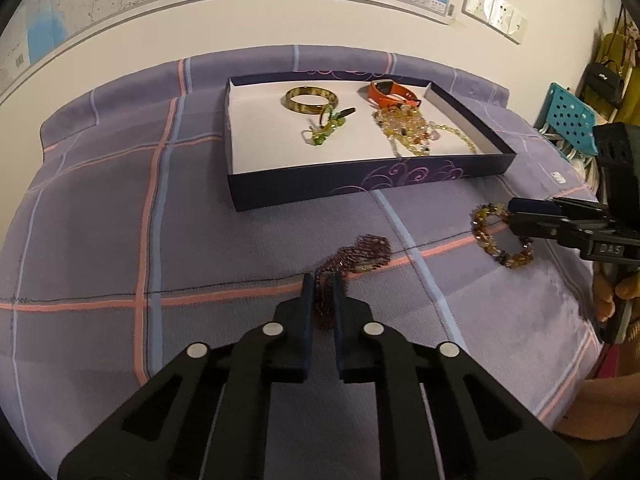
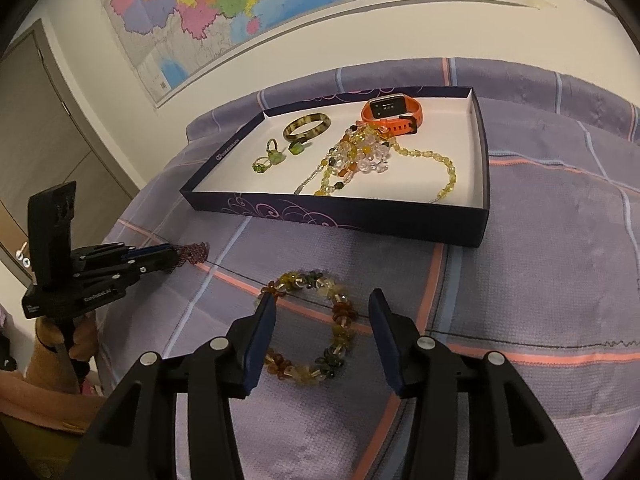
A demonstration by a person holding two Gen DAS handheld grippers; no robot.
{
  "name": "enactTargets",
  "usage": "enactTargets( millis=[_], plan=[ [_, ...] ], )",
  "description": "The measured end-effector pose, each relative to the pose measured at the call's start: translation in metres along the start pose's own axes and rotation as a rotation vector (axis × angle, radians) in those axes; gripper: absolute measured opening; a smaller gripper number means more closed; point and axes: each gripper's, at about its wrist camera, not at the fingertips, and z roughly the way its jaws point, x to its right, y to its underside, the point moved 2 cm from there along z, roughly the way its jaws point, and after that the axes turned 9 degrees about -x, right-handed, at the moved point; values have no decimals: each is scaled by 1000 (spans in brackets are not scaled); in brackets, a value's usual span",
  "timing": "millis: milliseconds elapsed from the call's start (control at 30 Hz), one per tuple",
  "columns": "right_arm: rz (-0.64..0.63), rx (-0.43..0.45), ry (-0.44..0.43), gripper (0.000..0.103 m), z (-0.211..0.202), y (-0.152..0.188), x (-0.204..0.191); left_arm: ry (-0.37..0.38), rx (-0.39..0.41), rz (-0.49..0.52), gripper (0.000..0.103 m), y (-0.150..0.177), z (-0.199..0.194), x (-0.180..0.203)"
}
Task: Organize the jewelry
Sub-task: 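Lower the right tool onto a multicolored bead bracelet and close on it, then grasp the maroon beaded necklace with the left tool while the right tool lifts the bracelet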
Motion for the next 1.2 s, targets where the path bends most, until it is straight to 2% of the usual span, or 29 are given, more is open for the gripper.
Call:
enactTargets(
  millis=[200,267,400,633,733,833,900,1133,1200],
  plan=[
    [-39,-10,47,43,4,-1,-8,49,11,-20,6,4,-5,-1],
    [-58,-19,65,35,7,-2,-11,60,13,-24,6,5,-6,-1],
    [-97,-27,115,31,10,-3,-17,67,13,-27,6,6,-6,-1],
    [-123,-34,179,11,14,-6,-19,73,7,-34,7,8,-5,-2],
    [-131,-32,189,10,14,-5,-20,71,-1,-43,10,9,-3,-4],
    [-124,-28,177,9,13,-5,-21,95,-5,-40,27,11,-5,-4],
    [-109,-21,151,9,12,-5,-20,100,2,-27,44,12,-7,-2],
    [-91,-10,102,9,9,-6,-21,83,-6,4,41,10,-2,2],
    [-94,-17,105,9,10,-6,-21,75,-7,4,30,9,-1,2]
  ],
)
